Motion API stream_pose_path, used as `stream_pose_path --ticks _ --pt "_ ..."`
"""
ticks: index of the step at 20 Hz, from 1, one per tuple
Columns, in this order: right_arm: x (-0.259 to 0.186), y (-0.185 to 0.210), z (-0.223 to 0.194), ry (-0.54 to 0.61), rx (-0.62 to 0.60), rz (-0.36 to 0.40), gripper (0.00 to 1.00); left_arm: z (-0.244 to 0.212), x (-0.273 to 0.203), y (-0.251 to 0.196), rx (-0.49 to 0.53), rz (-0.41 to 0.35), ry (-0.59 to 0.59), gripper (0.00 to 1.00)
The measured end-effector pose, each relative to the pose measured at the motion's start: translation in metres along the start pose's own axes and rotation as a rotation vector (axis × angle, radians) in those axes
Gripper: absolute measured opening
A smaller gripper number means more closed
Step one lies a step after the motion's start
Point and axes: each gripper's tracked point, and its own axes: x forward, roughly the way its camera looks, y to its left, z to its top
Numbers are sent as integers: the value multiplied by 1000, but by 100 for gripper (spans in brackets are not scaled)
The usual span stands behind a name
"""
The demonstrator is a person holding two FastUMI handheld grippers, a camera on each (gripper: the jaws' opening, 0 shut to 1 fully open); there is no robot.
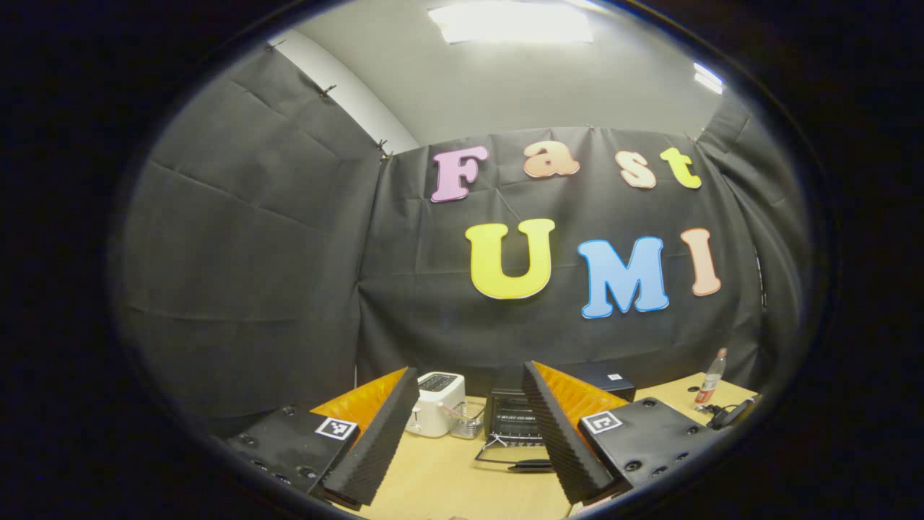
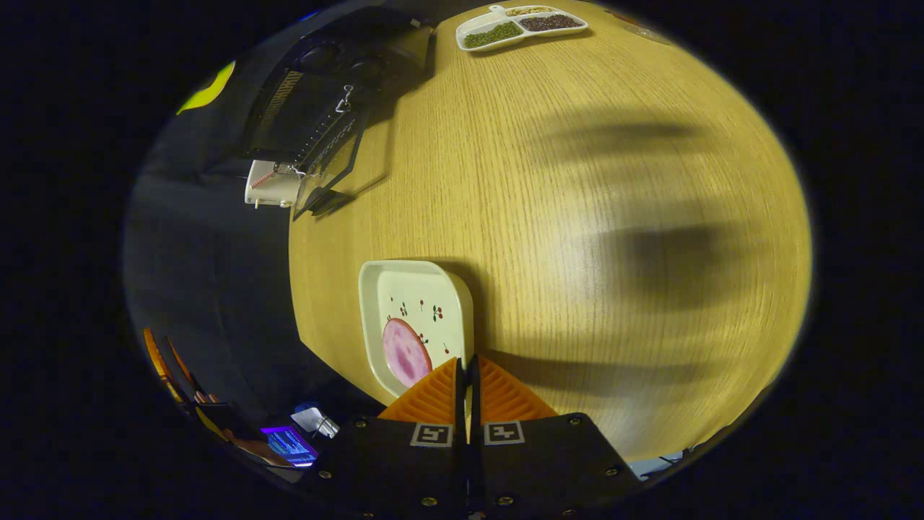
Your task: Open the electric oven with the left hand, put the food in, and close the electric oven.
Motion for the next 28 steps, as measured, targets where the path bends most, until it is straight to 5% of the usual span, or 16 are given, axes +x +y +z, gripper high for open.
stream_pose_path --ticks 16,28 --pt "-1 119 34 -162 147 219 1 -3 8 22 -7 12 -1 100" --pt "30 163 86 -293 242 186 2 -3 3 70 9 94 -11 100"
